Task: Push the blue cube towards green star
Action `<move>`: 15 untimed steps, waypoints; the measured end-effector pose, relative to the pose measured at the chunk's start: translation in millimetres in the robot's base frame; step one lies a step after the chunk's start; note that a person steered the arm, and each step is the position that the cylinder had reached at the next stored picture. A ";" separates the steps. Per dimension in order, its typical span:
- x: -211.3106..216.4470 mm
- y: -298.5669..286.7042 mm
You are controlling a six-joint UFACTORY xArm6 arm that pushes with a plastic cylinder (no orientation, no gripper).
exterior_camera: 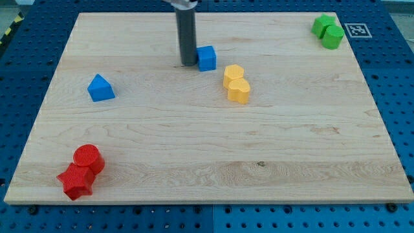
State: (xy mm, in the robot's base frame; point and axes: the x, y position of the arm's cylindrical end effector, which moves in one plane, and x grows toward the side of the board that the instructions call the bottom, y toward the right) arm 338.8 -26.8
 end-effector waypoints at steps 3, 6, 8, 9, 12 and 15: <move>24.4 -14.3; 28.4 -13.2; 29.3 -24.0; 46.3 -36.7; -10.8 78.6; -57.5 136.2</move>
State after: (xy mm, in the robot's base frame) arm 281.3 109.4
